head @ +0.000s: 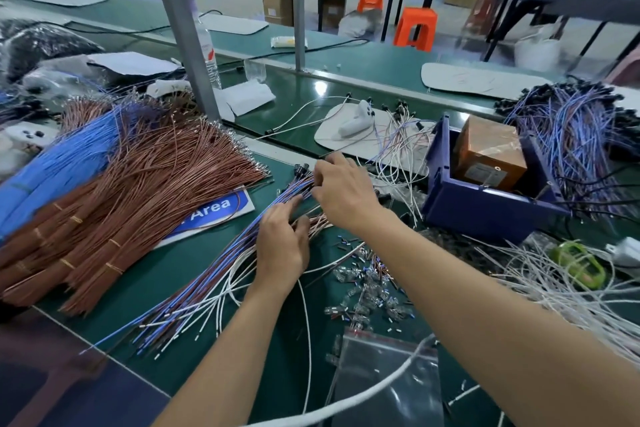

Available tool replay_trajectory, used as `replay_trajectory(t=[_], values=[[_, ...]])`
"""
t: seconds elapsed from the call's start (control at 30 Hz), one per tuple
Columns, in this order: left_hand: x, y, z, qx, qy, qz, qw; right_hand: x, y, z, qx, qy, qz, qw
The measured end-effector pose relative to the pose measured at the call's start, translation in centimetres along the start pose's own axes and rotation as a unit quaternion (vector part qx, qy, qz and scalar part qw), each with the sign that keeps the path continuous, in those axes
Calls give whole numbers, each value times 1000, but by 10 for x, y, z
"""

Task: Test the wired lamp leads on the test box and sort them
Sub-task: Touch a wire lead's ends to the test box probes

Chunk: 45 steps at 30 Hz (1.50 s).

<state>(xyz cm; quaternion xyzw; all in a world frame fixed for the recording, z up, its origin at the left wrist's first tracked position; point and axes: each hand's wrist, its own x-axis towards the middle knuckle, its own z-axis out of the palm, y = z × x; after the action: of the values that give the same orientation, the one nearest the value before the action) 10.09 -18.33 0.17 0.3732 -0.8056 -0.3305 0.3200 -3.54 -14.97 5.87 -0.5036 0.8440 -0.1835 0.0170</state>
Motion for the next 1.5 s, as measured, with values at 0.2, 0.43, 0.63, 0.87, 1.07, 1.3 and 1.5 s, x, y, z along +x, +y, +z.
replay_trajectory(t=[0.2,0.43,0.63,0.87,1.07,1.3,1.5], values=[[-4,9,-13,-37,25,-10,999,-37,13,-52,593,74,226,769],[-1,46,-19,11,18,101,995,-72,19,-87,806,48,191,557],[6,51,-18,-19,-51,108,993,-93,56,-119,833,136,208,494],[4,67,-17,-18,-51,126,990,-147,114,-139,638,158,234,716],[-27,121,14,-17,-106,300,948,-168,106,-133,310,-2,204,929],[-40,146,33,-113,-156,156,969,-186,106,-132,306,6,232,923],[-27,136,27,-215,-246,26,945,-204,121,-138,345,41,265,900]])
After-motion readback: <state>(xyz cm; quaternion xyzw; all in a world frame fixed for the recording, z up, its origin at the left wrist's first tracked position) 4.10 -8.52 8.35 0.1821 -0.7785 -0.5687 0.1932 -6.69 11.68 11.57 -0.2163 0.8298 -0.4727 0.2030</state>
